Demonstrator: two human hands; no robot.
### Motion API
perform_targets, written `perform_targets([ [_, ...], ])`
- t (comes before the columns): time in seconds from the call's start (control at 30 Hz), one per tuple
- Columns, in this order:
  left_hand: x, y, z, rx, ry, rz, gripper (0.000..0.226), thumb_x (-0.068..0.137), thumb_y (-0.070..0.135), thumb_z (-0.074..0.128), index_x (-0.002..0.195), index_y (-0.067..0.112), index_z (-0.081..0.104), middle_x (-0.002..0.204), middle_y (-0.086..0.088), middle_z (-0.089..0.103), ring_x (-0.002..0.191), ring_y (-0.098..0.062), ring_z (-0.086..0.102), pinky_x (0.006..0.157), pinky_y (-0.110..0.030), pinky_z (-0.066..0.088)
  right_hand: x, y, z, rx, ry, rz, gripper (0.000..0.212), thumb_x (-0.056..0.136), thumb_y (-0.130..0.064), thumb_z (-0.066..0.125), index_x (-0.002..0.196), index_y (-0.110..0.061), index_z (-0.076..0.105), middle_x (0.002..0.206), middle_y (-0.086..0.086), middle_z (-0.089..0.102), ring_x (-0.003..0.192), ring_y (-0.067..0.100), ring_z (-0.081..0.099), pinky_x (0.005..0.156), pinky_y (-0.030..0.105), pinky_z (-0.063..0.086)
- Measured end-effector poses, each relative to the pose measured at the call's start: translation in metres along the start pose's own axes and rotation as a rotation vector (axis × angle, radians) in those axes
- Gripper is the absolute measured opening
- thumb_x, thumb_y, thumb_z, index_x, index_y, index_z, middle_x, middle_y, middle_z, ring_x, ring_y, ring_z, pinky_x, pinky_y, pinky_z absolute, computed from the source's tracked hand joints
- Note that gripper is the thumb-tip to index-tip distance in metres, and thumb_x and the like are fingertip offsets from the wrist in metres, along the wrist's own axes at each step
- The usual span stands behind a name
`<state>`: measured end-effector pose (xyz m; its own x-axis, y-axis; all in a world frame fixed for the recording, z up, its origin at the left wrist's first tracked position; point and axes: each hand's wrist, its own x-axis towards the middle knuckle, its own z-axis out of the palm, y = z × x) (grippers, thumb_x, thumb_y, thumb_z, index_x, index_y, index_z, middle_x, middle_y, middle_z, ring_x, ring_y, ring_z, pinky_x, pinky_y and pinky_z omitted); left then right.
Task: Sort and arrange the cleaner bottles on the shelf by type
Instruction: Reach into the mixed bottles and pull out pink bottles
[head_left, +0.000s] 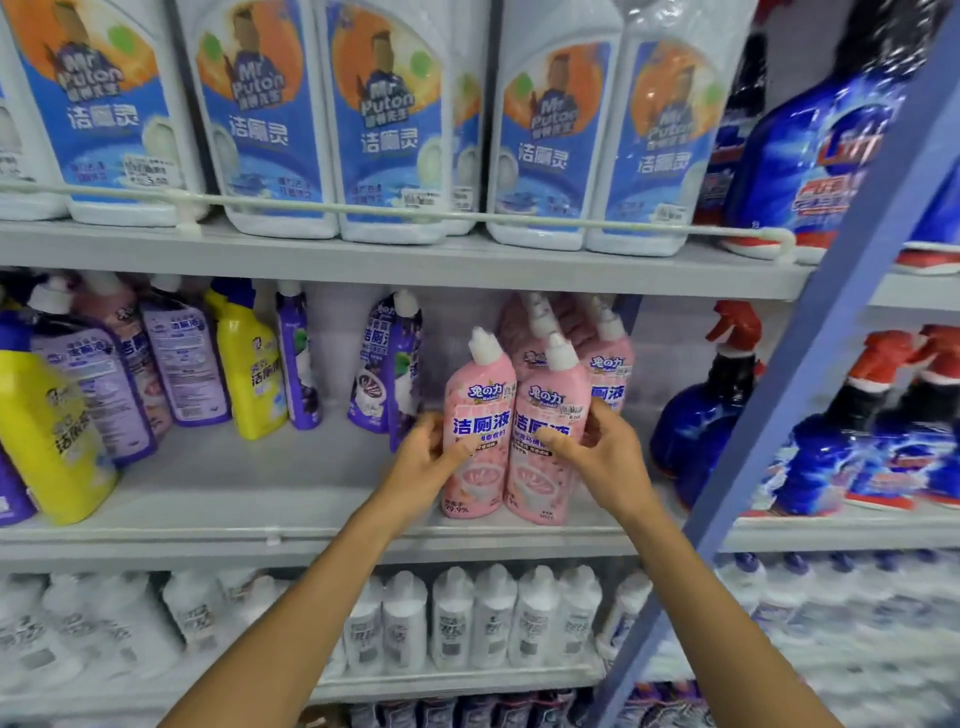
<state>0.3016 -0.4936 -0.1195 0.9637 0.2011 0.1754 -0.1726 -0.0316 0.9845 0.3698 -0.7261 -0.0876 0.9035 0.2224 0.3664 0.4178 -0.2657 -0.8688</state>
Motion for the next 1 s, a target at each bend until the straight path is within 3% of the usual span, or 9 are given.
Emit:
perform_targets([
  [0.1, 0.006, -0.005, 0.028, 0.014, 0.007, 0.019, 0.035, 0.095, 0.02, 0.07, 0.126, 0.019, 0.052, 0.125, 0.0, 0.072, 0.117, -0.015, 0.069, 0.096, -0.04, 0.056, 0.004, 0.005, -0.035, -0.047, -0.053, -0.018, 0.044, 0.081, -0.026, 0.087, 0.119, -0.015, 0.07, 0.109, -0.007, 0.078, 0.099, 0.005, 0.074, 0.088, 0.037, 0.063],
  [0.27, 0.011, -0.007, 0.072, -0.008, 0.069, 0.061, 0.033, 0.097, 0.019, 0.068, 0.128, 0.017, 0.055, 0.123, -0.001, 0.071, 0.114, -0.016, 0.07, 0.09, -0.031, 0.059, -0.004, 0.014, -0.06, -0.177, 0.053, -0.095, 0.047, 0.081, -0.033, 0.087, 0.12, -0.026, 0.061, 0.106, -0.021, 0.07, 0.096, -0.011, 0.067, 0.078, 0.01, 0.054],
  [0.4, 0.01, -0.011, 0.095, 0.043, 0.173, 0.105, 0.04, 0.092, 0.038, 0.068, 0.128, 0.021, 0.062, 0.117, 0.005, 0.075, 0.109, -0.015, 0.072, 0.09, -0.039, 0.06, -0.022, 0.035, -0.058, -0.125, 0.158, -0.059, 0.052, 0.086, -0.036, 0.082, 0.13, -0.022, 0.058, 0.115, -0.01, 0.07, 0.101, -0.002, 0.067, 0.089, 0.025, 0.059],
  [0.5, 0.012, -0.015, 0.106, 0.059, 0.227, 0.074, 0.036, 0.097, 0.033, 0.068, 0.131, 0.024, 0.063, 0.113, 0.01, 0.075, 0.104, -0.01, 0.072, 0.092, -0.045, 0.06, -0.023, 0.041, -0.059, -0.14, 0.139, -0.093, 0.039, 0.094, -0.031, 0.074, 0.129, -0.018, 0.064, 0.117, -0.007, 0.071, 0.103, -0.004, 0.066, 0.091, 0.02, 0.058],
  [0.57, 0.013, -0.018, 0.11, 0.085, 0.232, 0.054, 0.041, 0.093, 0.036, 0.073, 0.131, 0.029, 0.062, 0.113, 0.012, 0.075, 0.104, -0.008, 0.072, 0.091, -0.045, 0.06, -0.021, 0.042, -0.061, -0.141, 0.123, -0.107, 0.033, 0.097, -0.031, 0.07, 0.129, -0.021, 0.065, 0.117, -0.005, 0.07, 0.105, -0.002, 0.067, 0.092, 0.027, 0.058],
  [0.67, 0.013, -0.023, 0.117, 0.127, 0.275, 0.057, 0.045, 0.089, 0.027, 0.078, 0.13, 0.029, 0.059, 0.113, 0.015, 0.073, 0.099, 0.006, 0.068, 0.085, -0.019, 0.056, -0.019, 0.047, -0.061, -0.117, 0.127, -0.101, 0.034, 0.1, -0.035, 0.065, 0.133, -0.026, 0.062, 0.118, -0.01, 0.068, 0.11, 0.005, 0.067, 0.096, 0.039, 0.058],
  [0.73, 0.013, -0.02, 0.12, 0.16, 0.311, 0.06, 0.044, 0.089, 0.021, 0.077, 0.129, 0.026, 0.059, 0.112, 0.016, 0.071, 0.097, 0.01, 0.067, 0.077, -0.009, 0.051, -0.021, 0.048, -0.058, -0.077, 0.113, -0.092, 0.038, 0.101, -0.037, 0.064, 0.137, -0.03, 0.058, 0.122, -0.016, 0.068, 0.114, 0.006, 0.066, 0.097, 0.039, 0.058],
  [0.87, 0.019, -0.024, 0.121, 0.194, 0.363, 0.075, 0.039, 0.088, 0.024, 0.078, 0.123, 0.02, 0.062, 0.111, 0.008, 0.073, 0.099, -0.003, 0.07, 0.081, -0.019, 0.054, -0.019, 0.046, -0.048, -0.01, 0.089, -0.018, 0.049, 0.092, -0.045, 0.073, 0.136, -0.03, 0.057, 0.121, -0.014, 0.071, 0.11, 0.001, 0.067, 0.094, 0.032, 0.058],
  [1.0, 0.019, -0.027, 0.116, 0.179, 0.315, 0.054, 0.034, 0.09, 0.027, 0.076, 0.121, 0.022, 0.062, 0.11, 0.008, 0.074, 0.093, 0.004, 0.07, 0.078, -0.016, 0.054, -0.009, 0.04, -0.04, 0.034, 0.116, 0.071, 0.05, 0.089, -0.031, 0.08, 0.132, -0.017, 0.059, 0.118, -0.001, 0.07, 0.088, -0.02, 0.063, 0.068, 0.004, 0.05],
])
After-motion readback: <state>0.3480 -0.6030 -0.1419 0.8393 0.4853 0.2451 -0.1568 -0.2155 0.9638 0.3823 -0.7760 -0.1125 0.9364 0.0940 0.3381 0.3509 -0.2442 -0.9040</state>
